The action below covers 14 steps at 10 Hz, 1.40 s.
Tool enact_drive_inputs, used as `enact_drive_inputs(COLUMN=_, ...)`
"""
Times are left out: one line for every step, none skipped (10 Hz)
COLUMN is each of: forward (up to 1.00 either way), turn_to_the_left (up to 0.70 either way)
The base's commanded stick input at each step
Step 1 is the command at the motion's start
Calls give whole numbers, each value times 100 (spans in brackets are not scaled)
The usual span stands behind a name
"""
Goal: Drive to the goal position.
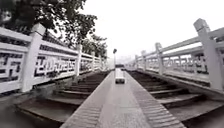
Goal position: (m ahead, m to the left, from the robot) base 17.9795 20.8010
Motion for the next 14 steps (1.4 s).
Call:
enact_drive_inputs(forward=69, turn_to_the_left=1)
enact_drive_inputs(forward=69, turn_to_the_left=1)
enact_drive_inputs(forward=69, turn_to_the_left=1)
enact_drive_inputs(forward=69, turn_to_the_left=1)
enact_drive_inputs(forward=69, turn_to_the_left=1)
enact_drive_inputs(forward=56, turn_to_the_left=2)
enact_drive_inputs(forward=45, turn_to_the_left=3)
enact_drive_inputs(forward=45, turn_to_the_left=3)
enact_drive_inputs(forward=54, turn_to_the_left=2)
enact_drive_inputs(forward=69, turn_to_the_left=1)
enact_drive_inputs(forward=69, turn_to_the_left=1)
enact_drive_inputs(forward=69, turn_to_the_left=1)
enact_drive_inputs(forward=69, turn_to_the_left=1)
enact_drive_inputs(forward=69, turn_to_the_left=1)
